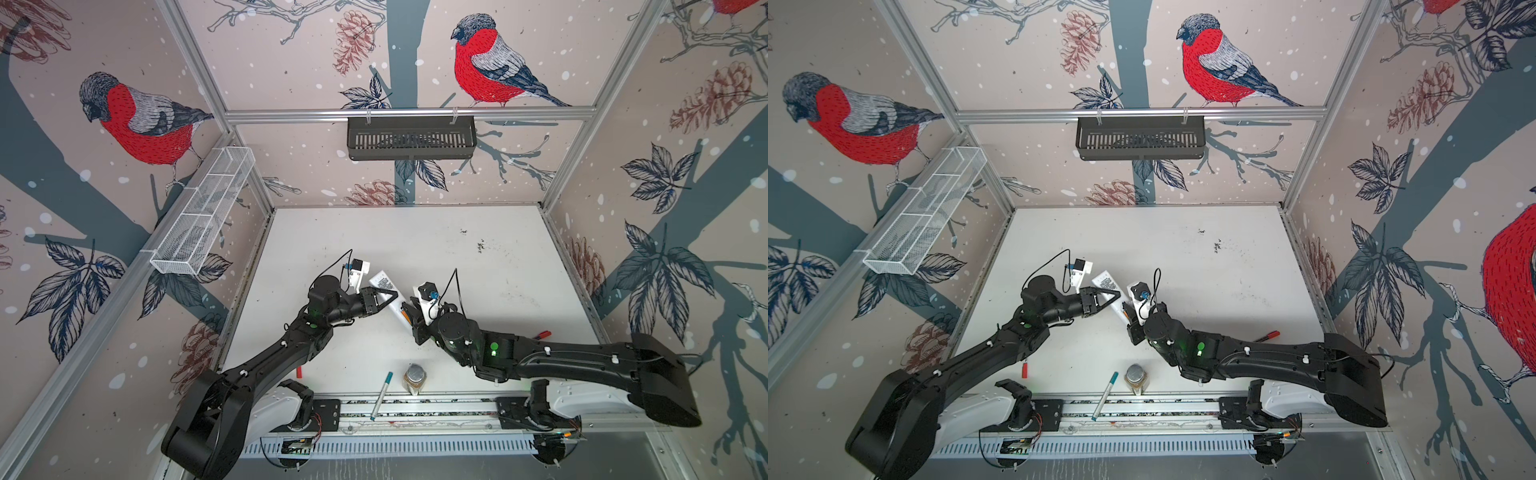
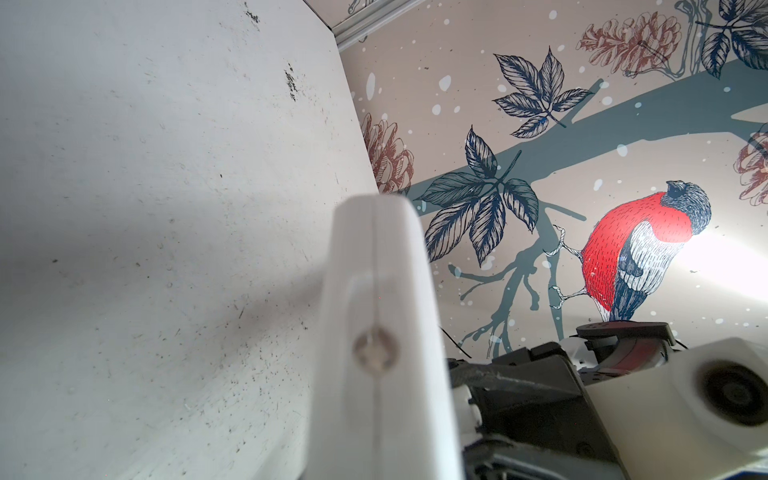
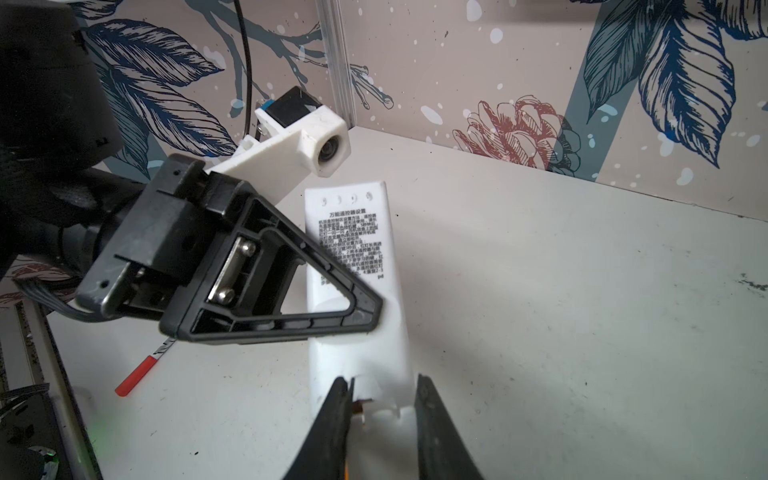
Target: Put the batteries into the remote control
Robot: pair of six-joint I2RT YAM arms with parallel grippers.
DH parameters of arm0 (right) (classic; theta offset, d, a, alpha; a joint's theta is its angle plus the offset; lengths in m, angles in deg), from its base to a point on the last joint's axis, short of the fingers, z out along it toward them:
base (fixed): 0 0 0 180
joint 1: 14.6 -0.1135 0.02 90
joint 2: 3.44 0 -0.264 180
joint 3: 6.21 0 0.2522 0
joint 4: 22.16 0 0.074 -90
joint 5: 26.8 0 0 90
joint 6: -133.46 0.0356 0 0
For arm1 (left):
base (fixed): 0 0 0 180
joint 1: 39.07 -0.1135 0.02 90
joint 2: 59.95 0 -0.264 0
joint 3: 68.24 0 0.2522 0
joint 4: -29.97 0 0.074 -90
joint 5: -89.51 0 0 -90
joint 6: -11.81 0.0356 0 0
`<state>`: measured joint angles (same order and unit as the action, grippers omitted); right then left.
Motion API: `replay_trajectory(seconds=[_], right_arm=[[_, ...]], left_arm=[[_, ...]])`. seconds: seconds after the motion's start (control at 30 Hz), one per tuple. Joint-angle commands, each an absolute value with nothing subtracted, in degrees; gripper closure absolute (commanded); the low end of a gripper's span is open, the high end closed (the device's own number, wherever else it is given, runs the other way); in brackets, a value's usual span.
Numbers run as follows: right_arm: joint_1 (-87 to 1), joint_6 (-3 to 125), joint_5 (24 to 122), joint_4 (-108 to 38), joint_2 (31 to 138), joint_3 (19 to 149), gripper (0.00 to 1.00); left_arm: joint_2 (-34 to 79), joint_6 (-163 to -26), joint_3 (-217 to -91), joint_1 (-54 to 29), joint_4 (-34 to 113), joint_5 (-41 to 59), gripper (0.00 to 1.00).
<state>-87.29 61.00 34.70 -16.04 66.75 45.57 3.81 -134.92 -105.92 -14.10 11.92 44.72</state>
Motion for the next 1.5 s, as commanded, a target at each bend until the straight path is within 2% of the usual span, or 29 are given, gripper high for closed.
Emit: replay_trajectory(seconds=[0.0,1.1,1.33,1.47], right_arm=[[-87.5,59.5,34.3,-14.2,66.9,45.6,0.77],[-88.7,60.4,33.3,-15.2,67.8,43.6,0.76],[-88.6,59.9,34.3,-15.9,67.6,44.4,0.64],[-88.5,59.7,36.9,-15.4,65.8,44.4,0.49]], left_arm=[[3.7,-135.7,-106.6,-14.1,7.3,46.9,1.0],[4.2,-136.0,-106.7,-14.3,5.7,45.7,1.0],[3.9,-135.5,-106.8,-14.3,6.1,45.7,1.0],[4.1,-133.9,-106.7,-14.3,7.5,45.3,1.0]])
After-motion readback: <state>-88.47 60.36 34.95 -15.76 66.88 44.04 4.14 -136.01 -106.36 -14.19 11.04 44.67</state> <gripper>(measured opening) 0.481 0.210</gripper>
